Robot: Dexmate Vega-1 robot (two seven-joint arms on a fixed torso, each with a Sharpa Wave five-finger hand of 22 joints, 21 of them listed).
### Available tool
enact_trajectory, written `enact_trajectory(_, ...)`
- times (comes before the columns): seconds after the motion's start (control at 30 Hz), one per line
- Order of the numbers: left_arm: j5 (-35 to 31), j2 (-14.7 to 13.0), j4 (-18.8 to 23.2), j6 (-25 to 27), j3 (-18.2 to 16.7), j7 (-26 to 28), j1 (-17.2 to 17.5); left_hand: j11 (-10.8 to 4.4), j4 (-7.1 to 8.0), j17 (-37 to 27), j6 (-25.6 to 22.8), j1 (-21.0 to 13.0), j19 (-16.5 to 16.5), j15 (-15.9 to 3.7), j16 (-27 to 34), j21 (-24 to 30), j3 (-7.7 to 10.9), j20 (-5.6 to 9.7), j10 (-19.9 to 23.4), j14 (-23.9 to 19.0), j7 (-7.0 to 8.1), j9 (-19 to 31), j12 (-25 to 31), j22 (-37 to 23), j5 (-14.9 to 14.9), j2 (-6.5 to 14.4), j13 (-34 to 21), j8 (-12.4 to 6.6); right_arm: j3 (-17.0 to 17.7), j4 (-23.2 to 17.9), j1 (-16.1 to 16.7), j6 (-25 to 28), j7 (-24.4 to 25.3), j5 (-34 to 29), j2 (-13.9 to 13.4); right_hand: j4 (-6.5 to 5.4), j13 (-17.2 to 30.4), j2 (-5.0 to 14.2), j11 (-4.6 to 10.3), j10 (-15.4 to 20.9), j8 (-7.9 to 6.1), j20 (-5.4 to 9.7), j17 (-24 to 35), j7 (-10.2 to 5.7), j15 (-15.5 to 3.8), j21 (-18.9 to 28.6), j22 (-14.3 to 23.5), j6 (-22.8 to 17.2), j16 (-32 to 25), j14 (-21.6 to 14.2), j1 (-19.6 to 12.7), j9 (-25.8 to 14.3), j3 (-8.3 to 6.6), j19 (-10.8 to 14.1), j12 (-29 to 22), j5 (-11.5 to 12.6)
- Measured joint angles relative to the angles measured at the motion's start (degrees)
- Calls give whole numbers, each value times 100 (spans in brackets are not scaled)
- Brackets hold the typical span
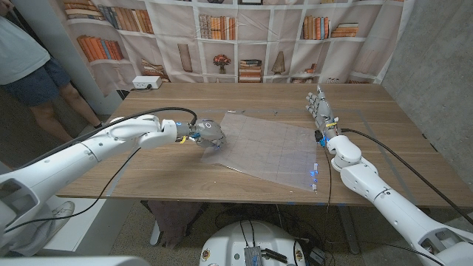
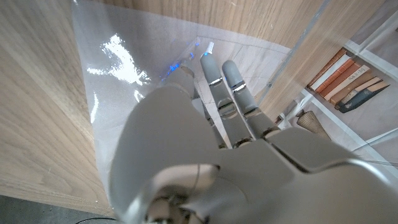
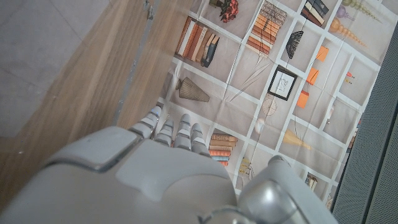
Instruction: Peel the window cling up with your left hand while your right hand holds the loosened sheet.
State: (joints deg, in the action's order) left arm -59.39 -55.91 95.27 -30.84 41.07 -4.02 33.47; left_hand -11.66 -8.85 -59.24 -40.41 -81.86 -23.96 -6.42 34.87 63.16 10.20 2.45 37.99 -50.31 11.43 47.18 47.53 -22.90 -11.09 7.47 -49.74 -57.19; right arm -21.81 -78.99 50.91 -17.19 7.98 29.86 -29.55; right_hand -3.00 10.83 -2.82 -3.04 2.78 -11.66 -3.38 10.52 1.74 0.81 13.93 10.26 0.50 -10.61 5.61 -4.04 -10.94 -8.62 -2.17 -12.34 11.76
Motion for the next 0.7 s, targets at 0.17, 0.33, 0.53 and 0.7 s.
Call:
enact_trajectory(0.17, 151, 32, 4, 75, 2, -123, 18, 7, -20, -445, -4, -252, 0, -72, 257, 403, 20, 0, -69, -194, -3, 374, 228, -26, -198, -59, -319, -270, 2, 53, -27, -36, -39, 15, 15, 0, 0, 0, 0, 0, 0, 0, 0, 0, 0, 0, 0, 0, 0, 0, 0, 0, 0, 0, 0, 0)
enact_trajectory(0.33, 279, 64, 28, 169, 2, -229, 61, 22, -82, -1026, -122, -456, 13, -43, 697, 493, 82, 12, -142, 11, -75, 524, 455, 26, -547, -65, -679, -406, 2, 121, -60, -66, -83, 44, 34, -11, 0, 0, 0, 0, 0, 42, 0, 0, 0, 0, 0, 0, 0, 0, 0, 0, 11, 43, 0, 0)
enact_trajectory(0.53, 537, 103, 63, 436, -55, -287, 166, 19, -54, -1183, -177, -576, -9, 39, 1164, 511, 154, -11, -247, 214, -130, 525, 676, 112, -1001, -82, -1066, -449, 2, 201, -101, -91, -122, 58, 54, -24, 0, 0, 0, 0, 0, 63, 0, 0, 21, 0, 0, 1, 0, -21, 0, 0, 24, 63, 0, 0)
enact_trajectory(0.7, 941, 182, 145, 768, -224, -327, 356, -3, -30, -1131, -198, -614, -8, 50, 1306, 577, 177, -10, -285, 267, -152, 539, 677, 120, -1208, -119, -1140, -449, 3, 260, -135, -110, -149, 72, 65, -24, 0, 23, 0, 0, 0, 63, 0, 0, 21, 0, 0, 1, 0, -21, 23, 0, 24, 62, 0, 0)
